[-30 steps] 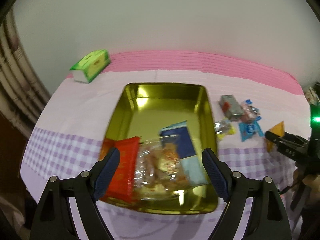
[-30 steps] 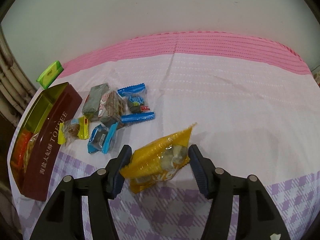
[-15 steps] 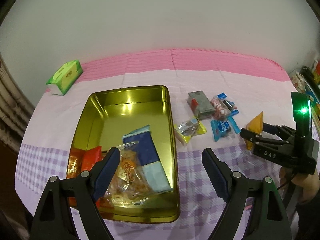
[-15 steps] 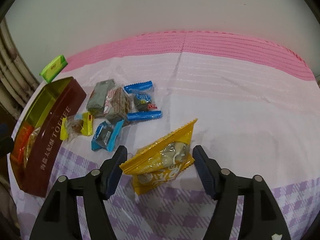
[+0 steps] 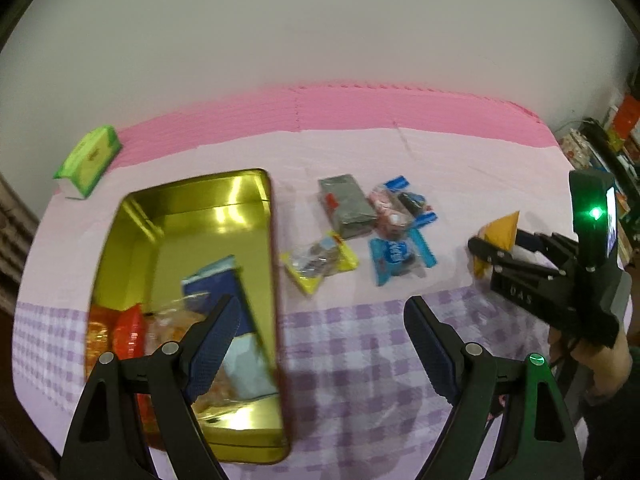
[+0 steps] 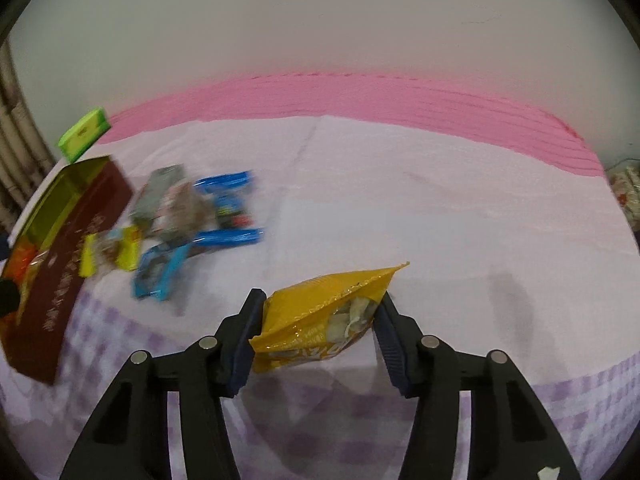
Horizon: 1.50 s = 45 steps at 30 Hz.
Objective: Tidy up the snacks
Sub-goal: 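Grasp the blue-wrapped candy with the left gripper while the right holds the yellow bag, then carry the blue candy into the tin with the left gripper and release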
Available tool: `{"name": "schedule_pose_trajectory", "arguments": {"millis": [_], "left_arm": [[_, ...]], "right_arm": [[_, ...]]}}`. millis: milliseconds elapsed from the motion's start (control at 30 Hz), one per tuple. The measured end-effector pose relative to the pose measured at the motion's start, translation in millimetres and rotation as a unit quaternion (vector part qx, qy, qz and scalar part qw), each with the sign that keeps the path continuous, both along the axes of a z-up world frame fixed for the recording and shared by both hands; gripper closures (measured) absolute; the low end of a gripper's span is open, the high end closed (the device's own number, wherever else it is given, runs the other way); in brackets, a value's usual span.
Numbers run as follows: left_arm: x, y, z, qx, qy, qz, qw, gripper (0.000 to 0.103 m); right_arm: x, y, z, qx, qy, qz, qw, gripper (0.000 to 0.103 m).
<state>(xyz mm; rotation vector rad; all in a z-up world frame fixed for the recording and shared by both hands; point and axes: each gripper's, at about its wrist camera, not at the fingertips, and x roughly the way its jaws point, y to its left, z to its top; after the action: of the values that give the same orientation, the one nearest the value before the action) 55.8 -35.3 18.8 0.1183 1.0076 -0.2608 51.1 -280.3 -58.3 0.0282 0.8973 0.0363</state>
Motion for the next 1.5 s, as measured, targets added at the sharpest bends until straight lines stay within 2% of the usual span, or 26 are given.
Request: {"name": "schedule_pose_trajectory", "arguments": {"millis": [200,300,533,967,1200,1267,1500], "left_arm": [[11.1,-18.8,-8.5,-0.017,0.021,-0.016,0.9995,0.019],[18.2,-28.3,-15.0,-0.024,0.03,-0.018,0.9991,0.019],[36.7,-46.8,-36.3,-0.043,0.048,-0.011,0.9978,0.019],[65.4,-76.9,-63.1,-0.023,0.07,-0.009,0.9972,0.045],[67.3,-76.6,-66.9,-0.029,0.08,-0.011,0.9964,0.056],[65.9,-76.4,-65.4,-0.031,0.075,-0.016,0.9966,0.063],[51.8,-63.4,-64.0,-0.036,0.078,-0.021,0.9961,0.068]], "right_arm": [[1.3,-33.8,-3.7,-0.01,-0.018,-0.049,0.999,0.053],[3.4,-42.7,-4.9,0.001,-0.018,-0.064,0.998,0.052],[2.8,-39.3,-7.5,0.002,-0.018,-0.065,0.998,0.051],[-5.7,-40.2,-10.9,0.005,-0.019,-0.064,0.998,0.049],[-5.5,-39.9,-11.4,0.008,-0.02,-0.064,0.998,0.048],[-5.4,-40.2,-11.1,0.008,-0.02,-0.064,0.998,0.048],[-5.4,-40.4,-10.9,0.007,-0.02,-0.064,0.998,0.048]]}}
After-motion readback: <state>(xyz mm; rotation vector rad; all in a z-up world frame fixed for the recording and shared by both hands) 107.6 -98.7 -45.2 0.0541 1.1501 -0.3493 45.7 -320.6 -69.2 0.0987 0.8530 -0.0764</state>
